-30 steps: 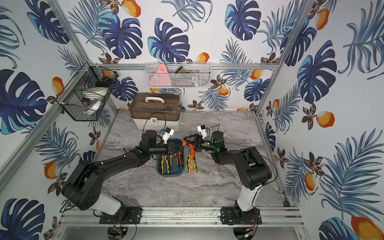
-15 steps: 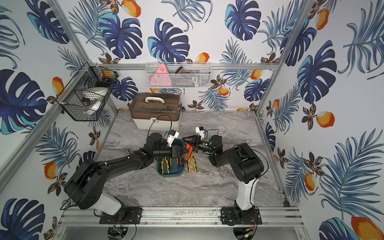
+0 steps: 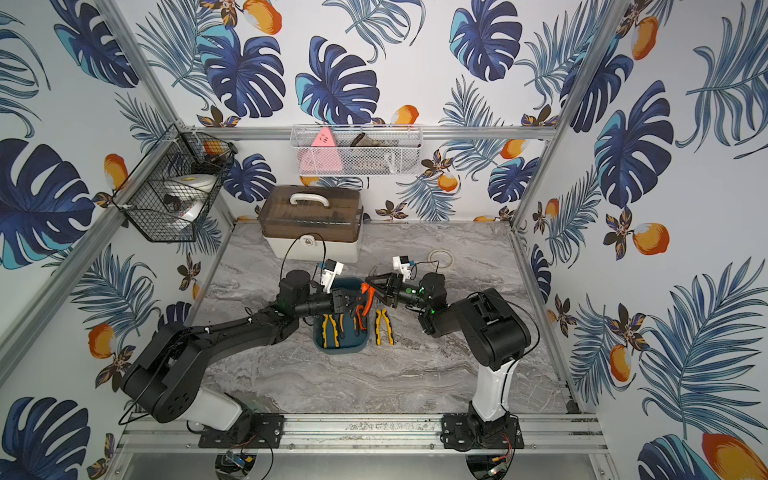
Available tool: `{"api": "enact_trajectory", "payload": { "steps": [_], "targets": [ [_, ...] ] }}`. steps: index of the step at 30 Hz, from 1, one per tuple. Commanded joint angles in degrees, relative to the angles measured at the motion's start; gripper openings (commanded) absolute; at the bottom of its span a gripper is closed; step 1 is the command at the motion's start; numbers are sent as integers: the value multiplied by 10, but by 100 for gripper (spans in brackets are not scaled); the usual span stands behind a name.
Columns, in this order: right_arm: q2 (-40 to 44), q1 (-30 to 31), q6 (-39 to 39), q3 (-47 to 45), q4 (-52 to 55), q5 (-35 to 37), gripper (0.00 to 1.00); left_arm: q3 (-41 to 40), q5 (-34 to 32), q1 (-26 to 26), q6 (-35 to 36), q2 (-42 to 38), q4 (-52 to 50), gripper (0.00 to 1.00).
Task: Take the pliers out of the storage box
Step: Place the pliers at the center of the board.
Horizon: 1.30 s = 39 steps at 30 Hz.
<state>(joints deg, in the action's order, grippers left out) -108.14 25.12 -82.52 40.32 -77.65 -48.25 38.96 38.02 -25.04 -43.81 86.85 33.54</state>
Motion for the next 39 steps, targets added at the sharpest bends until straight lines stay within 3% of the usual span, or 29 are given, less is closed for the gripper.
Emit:
{"api": "enact_trajectory", "payload": {
  "steps": [1, 6, 13, 15, 17, 21, 23, 25, 28, 33, 36, 39],
  "targets": [
    [-1, 7, -19, 10, -88, -14, 41, -3, -42, 1, -5, -3, -15, 0],
    [22, 12, 7, 14, -49, -13, 35, 1, -42, 1, -3, -5, -23, 0],
    [46, 21, 28, 18, -12, -13, 0, 14, -27, 1, 1, 5, -32, 0],
    [50, 25, 35, 18, 0, -12, 0, 17, -28, 0, 5, 1, -44, 2],
    [53, 26, 41, 21, 10, -12, 0, 18, -35, 0, 12, -12, -59, 19],
    [77, 25, 72, 21, 74, -9, 0, 38, -54, 0, 41, -40, -127, 67],
    [106, 25, 117, 28, 159, -2, 0, 58, -80, 1, 64, -57, -186, 87],
    [143, 25, 193, 38, 280, 17, 0, 69, -110, 1, 76, -75, -223, 99],
    [203, 25, 315, 63, 489, 71, 0, 69, -189, 1, 71, -102, -262, 99],
    [269, 19, 455, 112, 750, 189, 0, 32, -358, 0, 16, -147, -295, 99],
    [285, 11, 514, 132, 857, 246, 0, -11, -409, 0, -4, -167, -283, 99],
    [299, -17, 518, 105, 870, 245, 0, -55, -409, 0, -1, -180, -233, 99]
  ]
}}
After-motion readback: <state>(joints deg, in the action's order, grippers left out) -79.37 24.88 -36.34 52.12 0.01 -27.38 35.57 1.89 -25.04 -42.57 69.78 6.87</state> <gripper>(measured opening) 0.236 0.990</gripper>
